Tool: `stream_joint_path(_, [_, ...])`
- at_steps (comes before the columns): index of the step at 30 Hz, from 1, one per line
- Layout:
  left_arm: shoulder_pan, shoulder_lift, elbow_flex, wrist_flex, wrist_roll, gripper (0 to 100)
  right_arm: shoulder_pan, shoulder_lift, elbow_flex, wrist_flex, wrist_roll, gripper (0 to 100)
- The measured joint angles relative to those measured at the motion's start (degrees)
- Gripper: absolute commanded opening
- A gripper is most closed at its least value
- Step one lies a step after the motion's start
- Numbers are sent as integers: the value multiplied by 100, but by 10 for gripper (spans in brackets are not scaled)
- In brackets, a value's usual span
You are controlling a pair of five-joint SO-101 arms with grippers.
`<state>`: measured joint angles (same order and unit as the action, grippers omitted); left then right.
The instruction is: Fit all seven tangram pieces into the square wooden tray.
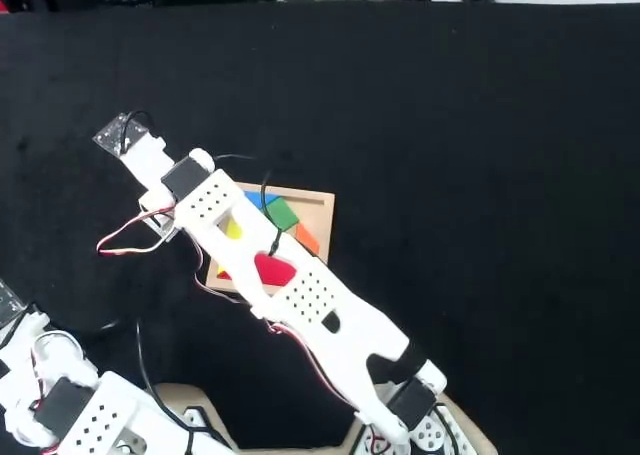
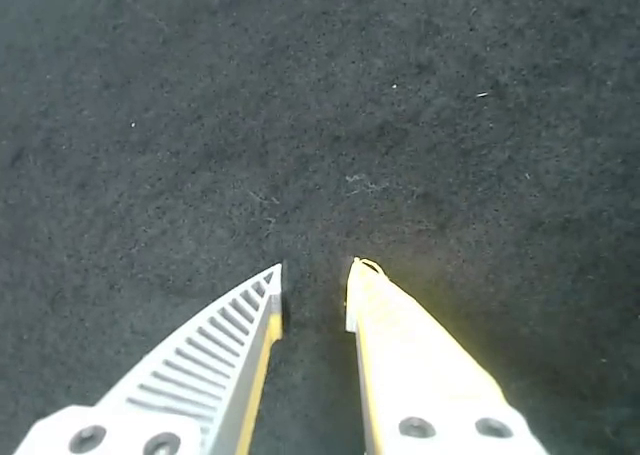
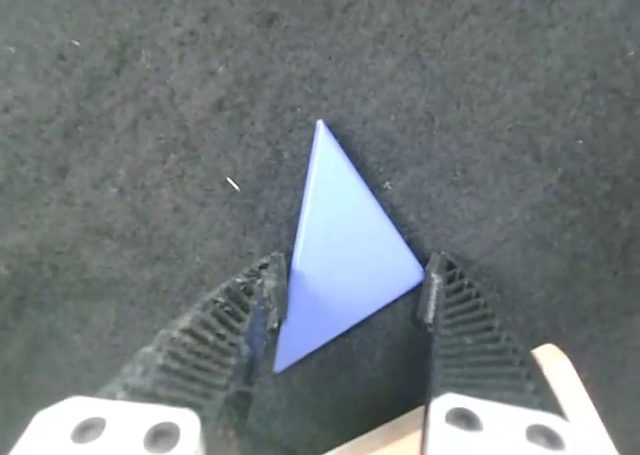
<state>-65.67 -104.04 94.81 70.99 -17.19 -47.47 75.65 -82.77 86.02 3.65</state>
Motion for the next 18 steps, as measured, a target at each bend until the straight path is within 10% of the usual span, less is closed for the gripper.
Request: stream_joint_path(18, [0, 0, 0, 0, 0, 120, 9, 0, 0, 0, 18, 171])
